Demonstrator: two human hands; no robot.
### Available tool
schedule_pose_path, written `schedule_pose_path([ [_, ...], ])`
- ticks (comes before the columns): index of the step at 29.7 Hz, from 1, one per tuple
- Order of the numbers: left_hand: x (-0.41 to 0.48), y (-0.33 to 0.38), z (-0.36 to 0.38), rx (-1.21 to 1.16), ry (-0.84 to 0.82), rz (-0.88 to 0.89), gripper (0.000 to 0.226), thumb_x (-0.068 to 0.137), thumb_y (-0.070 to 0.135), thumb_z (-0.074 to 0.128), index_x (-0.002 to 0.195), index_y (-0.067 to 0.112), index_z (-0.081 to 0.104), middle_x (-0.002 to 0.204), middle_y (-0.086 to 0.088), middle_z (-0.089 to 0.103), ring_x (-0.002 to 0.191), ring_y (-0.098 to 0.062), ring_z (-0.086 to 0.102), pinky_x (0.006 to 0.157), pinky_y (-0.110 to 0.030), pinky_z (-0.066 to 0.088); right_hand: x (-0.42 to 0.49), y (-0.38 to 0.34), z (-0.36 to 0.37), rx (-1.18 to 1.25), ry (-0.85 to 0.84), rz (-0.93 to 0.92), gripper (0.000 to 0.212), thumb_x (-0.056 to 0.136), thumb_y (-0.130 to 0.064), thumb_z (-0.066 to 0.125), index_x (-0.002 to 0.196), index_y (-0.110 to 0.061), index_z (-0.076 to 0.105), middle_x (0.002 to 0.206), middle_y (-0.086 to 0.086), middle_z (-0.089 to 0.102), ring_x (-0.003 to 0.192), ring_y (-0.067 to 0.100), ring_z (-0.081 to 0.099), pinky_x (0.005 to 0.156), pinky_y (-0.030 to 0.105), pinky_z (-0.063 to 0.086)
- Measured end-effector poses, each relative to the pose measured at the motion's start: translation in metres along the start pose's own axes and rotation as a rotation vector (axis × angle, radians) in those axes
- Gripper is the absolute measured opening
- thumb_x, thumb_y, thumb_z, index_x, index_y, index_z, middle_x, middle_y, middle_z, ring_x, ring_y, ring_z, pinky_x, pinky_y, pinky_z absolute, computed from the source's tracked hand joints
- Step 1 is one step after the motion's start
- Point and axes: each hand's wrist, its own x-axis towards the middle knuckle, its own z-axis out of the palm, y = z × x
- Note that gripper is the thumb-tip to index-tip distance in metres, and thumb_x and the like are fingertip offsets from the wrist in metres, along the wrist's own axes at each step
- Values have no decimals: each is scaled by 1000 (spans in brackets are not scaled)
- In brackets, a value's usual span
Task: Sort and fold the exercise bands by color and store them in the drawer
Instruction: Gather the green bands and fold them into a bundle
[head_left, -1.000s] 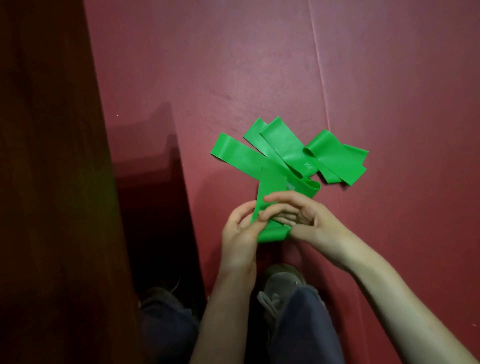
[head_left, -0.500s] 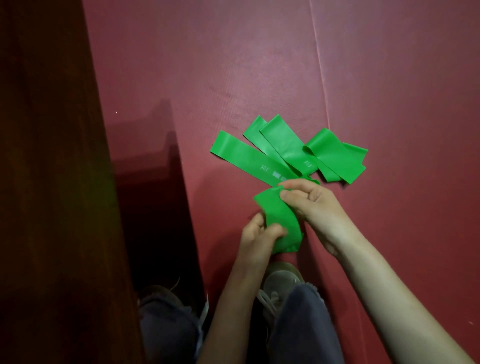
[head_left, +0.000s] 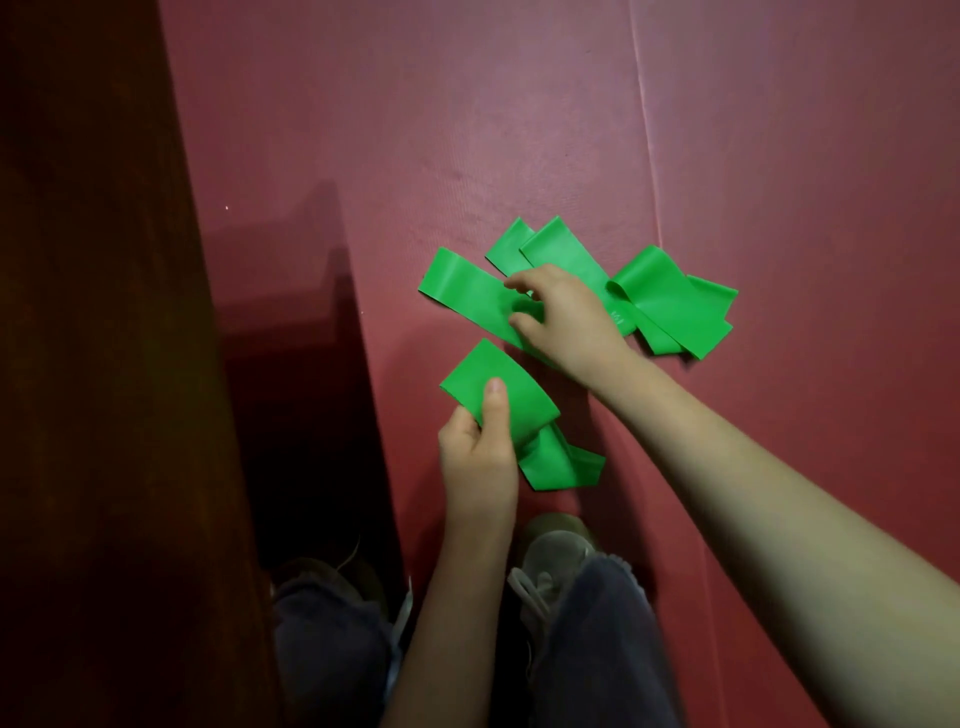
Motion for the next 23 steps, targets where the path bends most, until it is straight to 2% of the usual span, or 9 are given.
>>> schedule_pose_path([
  [3,2,3,-1,-5,0,27,31,92,10,47,62,14,51,45,14,52,45,7,44,49,-10,38,9,4,11,-277,-123,-30,49,83,-18,59,128,-6,44,127,16,48,119,31,43,100,38,34],
  [5,2,4,1,-37,-20,22,29,93,8,46,65,14,53,43,16,55,45,8,47,50,-9,39,10,3,17,-381,-101,-14,49,83,-22,59,127,-6,42,126,15,47,118,31,41,97,39,34],
  [7,2,3,2,-48,-28,23,27,93,9,47,68,14,56,47,16,58,49,8,50,52,-10,42,12,-1,21,-379,-49,64,50,82,-25,61,125,-8,41,125,14,48,118,31,41,96,39,33],
  [11,3,1,3,-85,-73,6,17,92,17,48,83,14,63,73,10,66,72,-4,61,68,-17,50,11,-1,32,-370,-35,179,45,81,-27,63,119,-11,46,124,14,47,120,31,39,96,39,31],
  [14,5,0,3,-100,-62,-23,25,94,8,43,77,15,61,57,15,65,60,4,58,62,-12,48,5,0,35,-320,-9,189,26,81,-20,60,106,-13,55,119,12,48,117,29,39,94,37,29],
  [16,7,-2,1,-80,-25,-26,28,93,8,45,71,17,59,53,15,62,54,4,54,58,-14,46,1,0,35,-136,43,162,11,78,-11,59,88,-15,57,104,9,55,105,26,45,87,35,32],
  [18,9,-3,-2,-96,26,-26,26,92,7,46,71,16,58,56,12,63,55,2,54,58,-16,47,-4,-1,33,229,30,181,26,74,-1,59,67,-22,46,78,1,54,82,20,47,73,29,36],
  [20,11,-4,-3,-128,70,-28,26,92,6,46,72,16,57,59,11,63,54,3,56,58,-15,48,-13,-3,26,592,-20,254,37,72,9,55,65,-25,42,67,-6,49,65,9,49,65,21,36],
  [23,12,-2,-4,-131,122,-30,28,93,5,45,70,18,55,50,15,62,50,5,54,54,-14,46,-31,-7,7,903,-160,424,29,73,9,47,77,-18,56,64,0,53,42,-2,48,50,16,41],
])
